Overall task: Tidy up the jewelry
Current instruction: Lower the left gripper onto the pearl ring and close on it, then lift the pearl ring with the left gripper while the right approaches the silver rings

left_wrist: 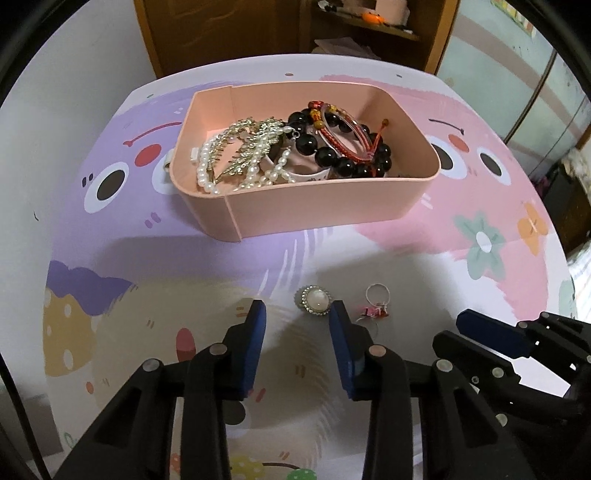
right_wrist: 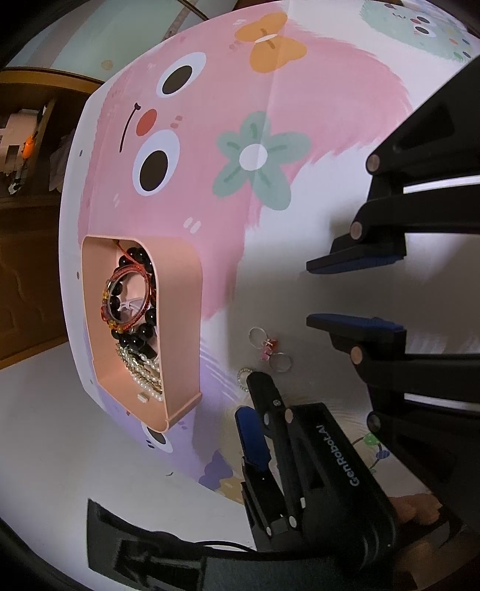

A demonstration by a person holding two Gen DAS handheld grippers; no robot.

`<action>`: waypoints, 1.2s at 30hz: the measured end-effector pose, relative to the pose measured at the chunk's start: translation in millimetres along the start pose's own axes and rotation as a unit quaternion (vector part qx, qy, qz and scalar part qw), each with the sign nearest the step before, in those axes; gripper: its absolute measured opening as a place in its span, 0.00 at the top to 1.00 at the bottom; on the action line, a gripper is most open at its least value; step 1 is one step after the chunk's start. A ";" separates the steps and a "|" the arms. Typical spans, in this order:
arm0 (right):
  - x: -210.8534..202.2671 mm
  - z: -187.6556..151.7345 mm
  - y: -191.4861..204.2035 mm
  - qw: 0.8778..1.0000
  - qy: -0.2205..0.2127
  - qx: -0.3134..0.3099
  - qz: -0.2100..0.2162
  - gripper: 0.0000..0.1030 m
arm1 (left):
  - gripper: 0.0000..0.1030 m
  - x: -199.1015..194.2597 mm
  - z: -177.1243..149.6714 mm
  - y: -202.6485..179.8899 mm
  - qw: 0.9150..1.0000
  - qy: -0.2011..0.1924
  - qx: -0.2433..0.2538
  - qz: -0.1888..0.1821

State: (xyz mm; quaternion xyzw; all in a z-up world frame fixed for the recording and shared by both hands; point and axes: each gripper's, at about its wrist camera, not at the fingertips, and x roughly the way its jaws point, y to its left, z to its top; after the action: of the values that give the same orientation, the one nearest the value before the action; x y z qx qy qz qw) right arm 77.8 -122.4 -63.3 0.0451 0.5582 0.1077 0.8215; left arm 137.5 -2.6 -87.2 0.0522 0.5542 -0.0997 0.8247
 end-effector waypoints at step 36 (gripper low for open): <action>7.7 -0.2 20.2 0.998 0.003 -0.024 0.057 0.78 | 0.84 -34.0 -35.5 27.9 0.998 -0.012 -0.057 0.012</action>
State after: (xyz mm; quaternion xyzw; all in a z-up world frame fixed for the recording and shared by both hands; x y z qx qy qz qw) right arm 77.7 -101.0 -66.4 0.0569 0.5545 0.1675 0.8132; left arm 99.2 35.2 -70.0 0.0104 0.5485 -0.0586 0.8340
